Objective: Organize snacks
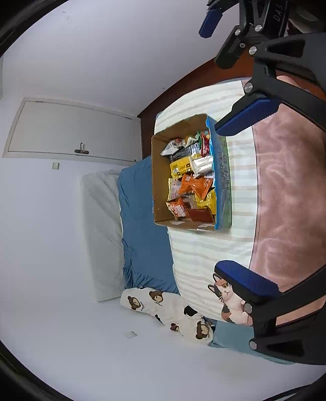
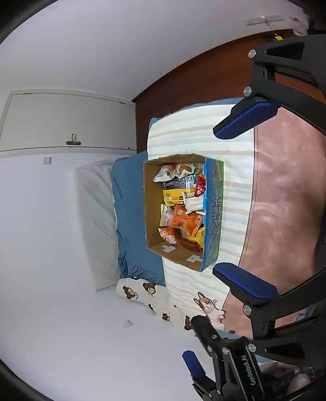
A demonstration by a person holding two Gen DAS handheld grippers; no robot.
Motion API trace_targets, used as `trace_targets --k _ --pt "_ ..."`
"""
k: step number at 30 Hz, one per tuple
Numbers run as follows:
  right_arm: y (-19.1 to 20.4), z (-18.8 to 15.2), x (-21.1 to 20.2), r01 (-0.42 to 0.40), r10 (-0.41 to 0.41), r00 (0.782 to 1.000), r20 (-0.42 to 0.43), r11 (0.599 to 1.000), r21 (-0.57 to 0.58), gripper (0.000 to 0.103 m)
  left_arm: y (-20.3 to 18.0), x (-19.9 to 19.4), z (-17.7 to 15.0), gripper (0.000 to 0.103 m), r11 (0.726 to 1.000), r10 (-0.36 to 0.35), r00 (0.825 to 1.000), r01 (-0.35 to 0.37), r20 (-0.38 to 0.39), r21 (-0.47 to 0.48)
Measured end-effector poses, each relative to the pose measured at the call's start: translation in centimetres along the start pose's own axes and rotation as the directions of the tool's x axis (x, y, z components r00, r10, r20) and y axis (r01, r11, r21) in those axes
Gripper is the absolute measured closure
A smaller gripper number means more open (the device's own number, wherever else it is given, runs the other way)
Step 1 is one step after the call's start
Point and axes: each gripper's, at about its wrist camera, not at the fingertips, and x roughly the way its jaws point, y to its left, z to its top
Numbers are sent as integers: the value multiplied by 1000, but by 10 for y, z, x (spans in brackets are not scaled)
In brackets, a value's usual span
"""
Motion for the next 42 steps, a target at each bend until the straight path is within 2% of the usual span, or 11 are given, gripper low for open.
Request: trace_targets --k 10,22,29,42 --pt "-2 -2 -8 28 -28 999 31 1000 -10 0 -2 -4 -4 0 1000 -1 1000 1 27 -7" --pt "-17 8 34 92 -93 995 32 996 14 0 -5 37 3 0 998 62 998 -62 20 -16" --pt "-24 17 60 121 -122 992 24 992 18 0 -10 59 8 0 997 75 997 -75 9 -13" --pt "-32 26 65 128 -131 990 53 990 55 0 -17 73 11 0 998 64 998 -64 -16 -6"
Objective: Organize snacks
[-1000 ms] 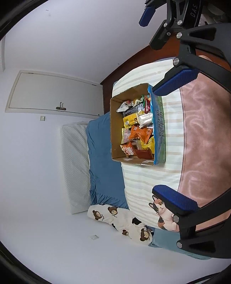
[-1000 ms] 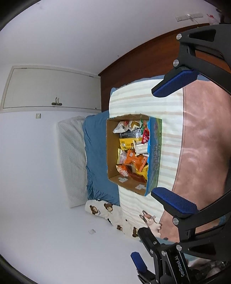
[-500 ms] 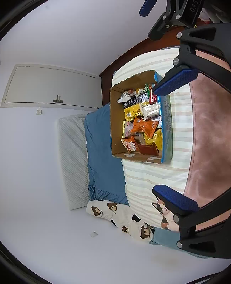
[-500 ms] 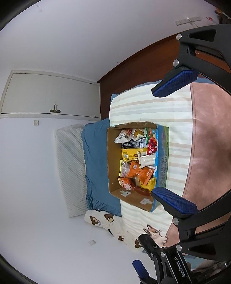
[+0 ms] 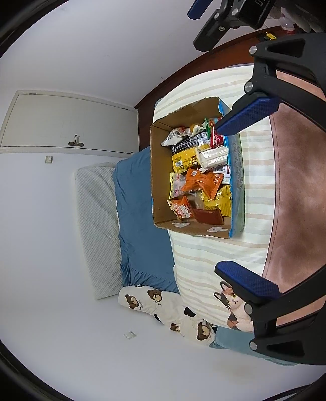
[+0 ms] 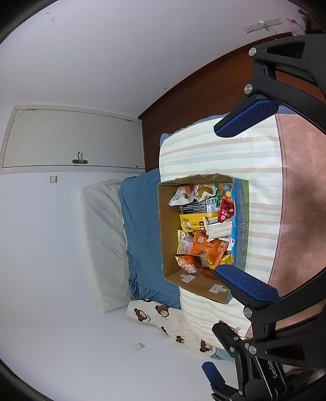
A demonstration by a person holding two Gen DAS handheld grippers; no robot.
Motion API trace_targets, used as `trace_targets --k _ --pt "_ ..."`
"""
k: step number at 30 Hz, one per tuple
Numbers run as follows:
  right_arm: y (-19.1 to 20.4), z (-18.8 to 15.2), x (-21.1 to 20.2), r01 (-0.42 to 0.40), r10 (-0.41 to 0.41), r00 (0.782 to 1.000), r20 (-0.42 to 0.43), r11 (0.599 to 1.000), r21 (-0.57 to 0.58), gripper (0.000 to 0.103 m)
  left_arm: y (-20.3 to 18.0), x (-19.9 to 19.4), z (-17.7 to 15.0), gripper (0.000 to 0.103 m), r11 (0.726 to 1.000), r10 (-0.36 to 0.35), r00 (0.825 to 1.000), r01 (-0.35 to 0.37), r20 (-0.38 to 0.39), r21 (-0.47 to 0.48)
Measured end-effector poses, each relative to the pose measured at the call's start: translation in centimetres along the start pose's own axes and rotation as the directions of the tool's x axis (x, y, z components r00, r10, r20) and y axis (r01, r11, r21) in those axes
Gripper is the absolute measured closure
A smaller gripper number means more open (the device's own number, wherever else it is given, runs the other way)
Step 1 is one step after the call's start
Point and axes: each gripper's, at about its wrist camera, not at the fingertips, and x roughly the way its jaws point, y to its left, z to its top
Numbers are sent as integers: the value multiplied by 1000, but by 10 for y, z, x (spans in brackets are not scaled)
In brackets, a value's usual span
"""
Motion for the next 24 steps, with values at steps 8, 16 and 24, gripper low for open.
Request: trace_targets --k 8,16,24 --pt "-2 1 -4 2 -2 1000 8 1000 10 0 0 -1 5 0 1000 -4 1000 4 9 -10" --pt "-2 0 -6 0 0 1000 5 1000 12 0 0 -6 8 0 1000 -4 1000 4 19 -21" --pt "-3 -4 -9 -3 3 1000 1 1000 19 0 0 -9 10 0 1000 -4 1000 4 21 -24"
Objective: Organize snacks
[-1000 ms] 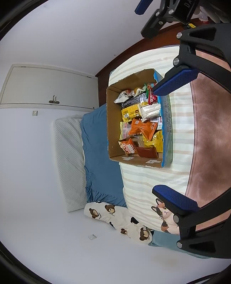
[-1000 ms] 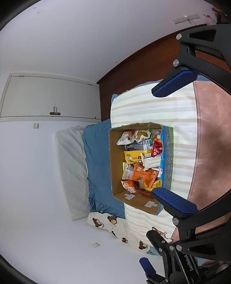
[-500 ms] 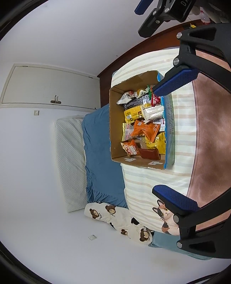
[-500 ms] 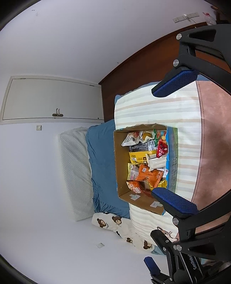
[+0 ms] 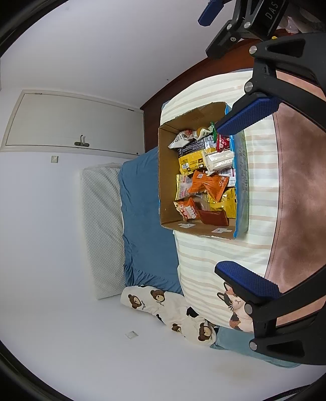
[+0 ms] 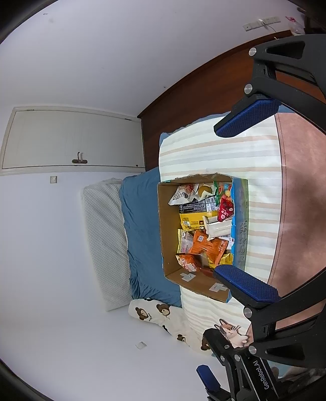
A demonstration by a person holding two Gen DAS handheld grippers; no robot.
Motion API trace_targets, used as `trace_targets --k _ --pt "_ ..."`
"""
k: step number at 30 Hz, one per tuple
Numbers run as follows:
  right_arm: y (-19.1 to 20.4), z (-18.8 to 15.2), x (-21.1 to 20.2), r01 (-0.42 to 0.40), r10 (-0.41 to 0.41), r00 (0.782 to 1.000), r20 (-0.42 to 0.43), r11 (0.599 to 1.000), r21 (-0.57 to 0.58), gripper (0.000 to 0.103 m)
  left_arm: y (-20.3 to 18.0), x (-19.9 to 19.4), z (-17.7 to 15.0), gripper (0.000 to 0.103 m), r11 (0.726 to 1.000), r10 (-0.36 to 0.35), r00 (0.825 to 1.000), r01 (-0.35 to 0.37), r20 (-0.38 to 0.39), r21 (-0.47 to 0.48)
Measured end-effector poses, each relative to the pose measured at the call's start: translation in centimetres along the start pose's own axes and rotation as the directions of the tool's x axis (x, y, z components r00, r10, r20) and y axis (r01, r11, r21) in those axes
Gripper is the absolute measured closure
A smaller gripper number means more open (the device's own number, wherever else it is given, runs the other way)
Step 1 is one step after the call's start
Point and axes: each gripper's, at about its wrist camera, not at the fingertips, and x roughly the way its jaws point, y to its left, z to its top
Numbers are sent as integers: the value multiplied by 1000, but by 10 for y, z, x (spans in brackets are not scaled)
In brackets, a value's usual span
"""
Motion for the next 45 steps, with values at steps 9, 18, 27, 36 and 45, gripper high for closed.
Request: trace_targets --k 9,18,27,36,45 --pt "-1 -2 1 -6 6 1000 -6 1000 5 0 0 -2 0 0 1000 -1 1000 1 5 -4" --pt "-1 -4 0 -7 7 1000 -10 1000 10 0 -2 -4 -1 0 1000 4 1000 -4 11 -1" --pt "0 -4 0 -7 7 1000 -11 1000 12 0 -2 -3 -2 0 1000 2 1000 -2 9 -1" --pt "0 -4 -1 -5 5 1000 -9 1000 13 0 -2 -4 -2 0 1000 4 1000 -4 9 -3" --pt "1 -1 -1 -11 11 1000 -6 1000 4 0 -2 -5 -3 0 1000 6 1000 -6 14 -3"
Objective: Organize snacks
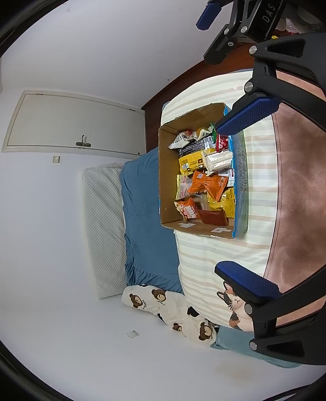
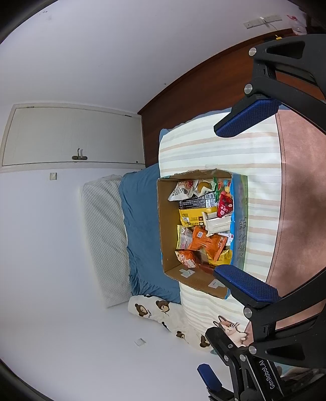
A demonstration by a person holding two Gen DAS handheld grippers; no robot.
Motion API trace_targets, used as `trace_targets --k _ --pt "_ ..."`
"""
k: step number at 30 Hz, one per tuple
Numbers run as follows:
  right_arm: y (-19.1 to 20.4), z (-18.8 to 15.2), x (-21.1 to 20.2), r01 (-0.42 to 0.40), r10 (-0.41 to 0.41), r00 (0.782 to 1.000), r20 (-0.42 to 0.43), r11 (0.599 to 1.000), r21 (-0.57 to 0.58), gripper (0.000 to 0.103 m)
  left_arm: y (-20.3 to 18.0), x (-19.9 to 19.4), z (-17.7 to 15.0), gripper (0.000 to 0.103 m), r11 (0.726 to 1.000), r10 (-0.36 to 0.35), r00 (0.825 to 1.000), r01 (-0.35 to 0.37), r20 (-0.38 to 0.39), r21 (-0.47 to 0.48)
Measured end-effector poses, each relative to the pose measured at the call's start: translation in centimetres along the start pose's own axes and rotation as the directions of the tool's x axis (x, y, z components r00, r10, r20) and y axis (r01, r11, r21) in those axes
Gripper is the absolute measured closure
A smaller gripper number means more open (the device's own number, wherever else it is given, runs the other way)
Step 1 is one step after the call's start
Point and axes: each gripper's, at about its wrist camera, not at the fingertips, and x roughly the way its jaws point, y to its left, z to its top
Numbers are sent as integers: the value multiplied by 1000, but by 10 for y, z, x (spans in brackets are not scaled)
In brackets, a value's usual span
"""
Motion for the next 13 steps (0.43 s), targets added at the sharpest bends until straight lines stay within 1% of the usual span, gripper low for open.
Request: trace_targets --k 13 --pt "1 0 2 -4 4 1000 -1 1000 0 0 -1 -3 -2 0 1000 1 1000 -1 6 6"
